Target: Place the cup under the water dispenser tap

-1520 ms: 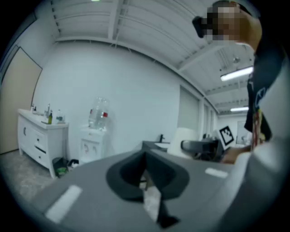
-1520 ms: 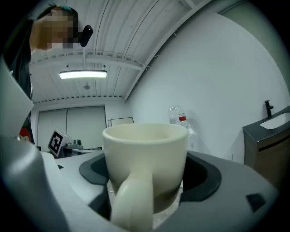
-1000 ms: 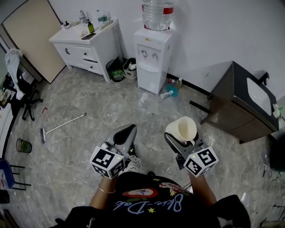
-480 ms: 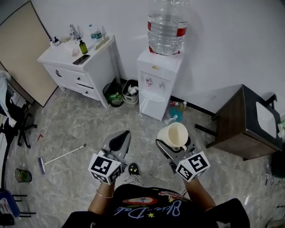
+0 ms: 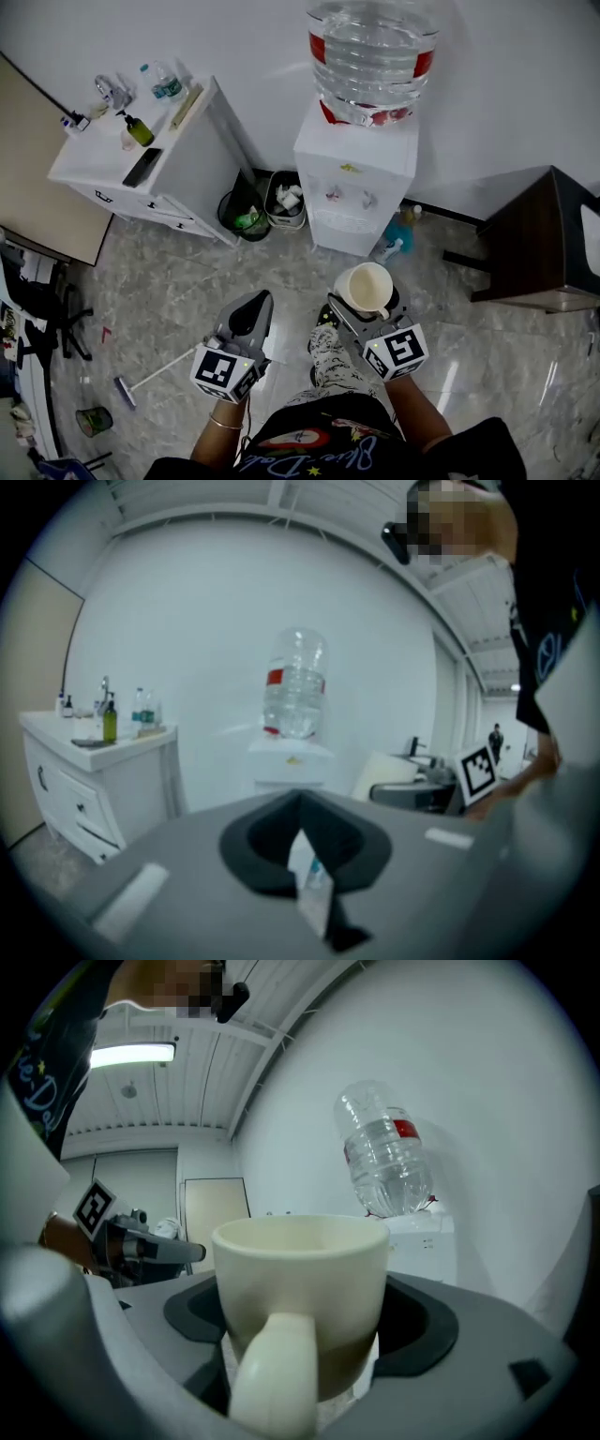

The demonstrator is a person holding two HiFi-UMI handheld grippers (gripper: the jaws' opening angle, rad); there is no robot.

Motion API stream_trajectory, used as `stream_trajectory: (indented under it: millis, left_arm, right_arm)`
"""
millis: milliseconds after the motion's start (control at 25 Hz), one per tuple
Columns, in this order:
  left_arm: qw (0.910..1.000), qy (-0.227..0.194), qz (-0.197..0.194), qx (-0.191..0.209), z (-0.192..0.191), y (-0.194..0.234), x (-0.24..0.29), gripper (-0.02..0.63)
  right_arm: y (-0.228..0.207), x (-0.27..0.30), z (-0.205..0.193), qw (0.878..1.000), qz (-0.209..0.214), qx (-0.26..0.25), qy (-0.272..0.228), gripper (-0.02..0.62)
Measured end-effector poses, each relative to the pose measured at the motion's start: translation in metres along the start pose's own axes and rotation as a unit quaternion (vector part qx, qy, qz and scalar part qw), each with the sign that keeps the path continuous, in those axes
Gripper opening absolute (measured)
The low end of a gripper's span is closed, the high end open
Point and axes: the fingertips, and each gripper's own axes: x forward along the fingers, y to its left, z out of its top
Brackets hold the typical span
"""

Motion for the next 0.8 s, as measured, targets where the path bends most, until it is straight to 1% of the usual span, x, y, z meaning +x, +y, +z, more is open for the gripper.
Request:
stream_trajectory:
  millis: [160,240,320,400,480,600,640,720,800]
  left_arm:
    - [0.9992,-0.005,-0.037,-0.012,-0.009,0.033,0.038,-0.012]
    - [0.9986,0.005,-0.051,-0.01,-0.024,0.053,0.077,-0.012]
    - [0.9979,0.014,-0.061,-0.011,-0.044,0.071,0.116,-0.012]
    - [0.9978,0.007,-0.066,-0.008,-0.064,0.087,0.151,-0.012]
    - [0.9977,-0.007,-0.067,-0.003,-0.082,0.1,0.181,-0.012]
    - [0.9977,0.004,-0.066,0.014,-0.118,0.12,0.211,-0.012]
    - [0.998,0.007,-0.062,0.01,-0.131,0.126,0.219,-0.012]
    - [0.9982,0.014,-0.055,-0.017,-0.157,0.134,0.227,-0.012]
    - [0.997,0.026,-0.062,-0.037,-0.182,0.137,0.228,-0.012]
  right_arm:
    - [-0.022,0.06,-0.048,0.999,-0.018,-0.013,0.04,0.411]
    - [-0.048,0.095,-0.064,0.998,-0.033,-0.031,0.05,0.411]
    - [-0.07,0.128,-0.085,0.996,-0.049,-0.03,0.064,0.411]
    - [-0.092,0.157,-0.113,0.995,-0.067,-0.022,0.066,0.412]
    - [-0.114,0.18,-0.146,0.993,-0.097,-0.01,0.065,0.411]
    - [-0.147,0.211,-0.194,0.985,-0.163,0.014,0.058,0.411]
    - [-0.156,0.222,-0.208,0.982,-0.18,0.018,0.057,0.411]
    - [-0.171,0.239,-0.236,0.977,-0.203,0.019,0.055,0.411]
    - [-0.182,0.253,-0.259,0.973,-0.226,0.02,0.05,0.411]
